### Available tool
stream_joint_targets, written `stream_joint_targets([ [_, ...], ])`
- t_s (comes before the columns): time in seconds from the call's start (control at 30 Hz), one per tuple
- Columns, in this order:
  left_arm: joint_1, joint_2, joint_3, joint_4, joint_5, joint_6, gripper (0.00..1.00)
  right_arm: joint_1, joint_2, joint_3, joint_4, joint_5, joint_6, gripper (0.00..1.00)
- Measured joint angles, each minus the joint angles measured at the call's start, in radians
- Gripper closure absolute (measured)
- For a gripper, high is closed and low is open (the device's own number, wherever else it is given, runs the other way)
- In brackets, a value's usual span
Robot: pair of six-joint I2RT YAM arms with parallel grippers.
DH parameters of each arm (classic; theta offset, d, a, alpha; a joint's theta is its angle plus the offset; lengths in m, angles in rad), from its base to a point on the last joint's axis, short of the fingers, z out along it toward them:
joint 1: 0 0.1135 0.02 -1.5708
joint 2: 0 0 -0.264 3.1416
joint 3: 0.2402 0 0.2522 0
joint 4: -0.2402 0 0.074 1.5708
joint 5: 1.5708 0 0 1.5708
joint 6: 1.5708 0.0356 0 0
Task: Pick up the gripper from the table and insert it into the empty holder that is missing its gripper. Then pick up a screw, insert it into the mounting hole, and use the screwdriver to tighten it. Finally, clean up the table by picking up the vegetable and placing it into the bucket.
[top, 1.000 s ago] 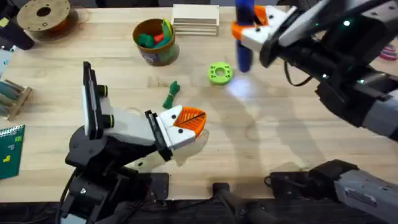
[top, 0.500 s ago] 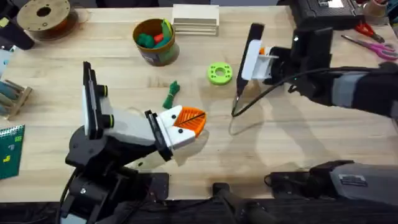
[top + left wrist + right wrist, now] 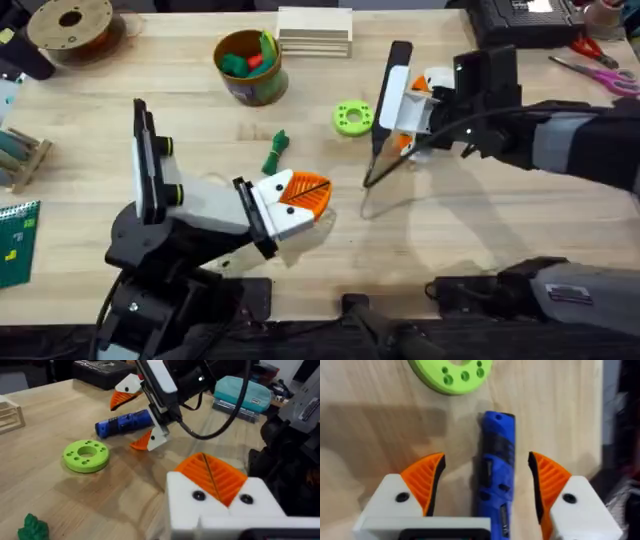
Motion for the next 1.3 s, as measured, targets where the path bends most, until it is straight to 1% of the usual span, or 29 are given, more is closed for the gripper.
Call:
stream_joint_targets([
  [0.17,0.000,0.000,0.000,0.000,0.000,0.000,0.989,0.038,-0.080,0.000,-0.080,0.000,0.190,0.066],
  [0.2,0.000,0.000,0.000,0.000,0.000,0.004,0.946,0.046,-0.109,0.000,-0.092,0.000,0.237,0.066],
  [0.23,0.000,0.000,0.000,0.000,-0.001,0.005,0.821,0.053,-0.137,0.000,-0.102,0.000,0.284,0.066],
  [0.33,0.000,0.000,0.000,0.001,-0.002,0.006,0.343,0.080,-0.228,0.000,-0.129,-0.003,0.430,0.066],
  [0.4,0.000,0.000,0.000,0.000,-0.002,0.004,0.066,0.101,-0.287,0.000,-0.145,-0.016,0.523,0.066],
  [0.43,0.000,0.000,0.000,0.000,-0.002,0.005,0.028,0.112,-0.314,0.000,-0.149,-0.028,0.564,0.066],
  [0.6,0.000,0.000,0.000,0.004,-0.006,0.006,0.015,0.151,-0.428,0.000,-0.150,-0.107,0.735,0.066],
  [0.7,0.000,0.000,0.000,0.038,-0.010,-0.003,0.015,0.153,-0.474,0.000,-0.152,-0.136,0.805,0.066],
  [0.73,0.000,0.000,0.003,0.035,-0.019,-0.011,0.015,0.153,-0.486,0.000,-0.153,-0.141,0.825,0.066],
  [0.8,0.000,0.000,0.026,-0.034,-0.055,-0.030,0.015,0.153,-0.514,0.000,-0.155,-0.152,0.861,0.066],
  [0.87,0.000,0.000,0.077,-0.155,-0.109,-0.043,0.015,0.153,-0.539,0.000,-0.155,-0.164,0.885,0.066],
  [0.9,0.000,0.000,0.121,-0.238,-0.151,-0.047,0.015,0.153,-0.553,0.000,-0.155,-0.169,0.898,0.066],
  [0.93,0.000,0.024,0.281,-0.459,-0.282,-0.039,0.014,0.153,-0.586,0.000,-0.156,-0.178,0.920,0.066],
  [1.03,0.000,0.102,0.469,-0.658,-0.419,-0.017,0.014,0.153,-0.607,0.000,-0.156,-0.184,0.945,0.066],
  [1.1,0.000,0.185,0.591,-0.796,-0.524,-0.007,0.014,0.153,-0.619,0.000,-0.157,-0.185,0.974,0.066],
  [1.13,0.000,0.232,0.639,-0.840,-0.573,-0.004,0.014,0.153,-0.623,0.000,-0.158,-0.185,0.990,0.066],
  [1.2,0.000,0.322,0.699,-0.851,-0.642,0.001,0.014,0.153,-0.630,0.000,-0.162,-0.185,1.021,0.066],
  [1.3,0.000,0.461,0.751,-0.831,-0.698,0.005,0.014,0.153,-0.630,0.000,-0.177,-0.185,1.058,0.066],
])
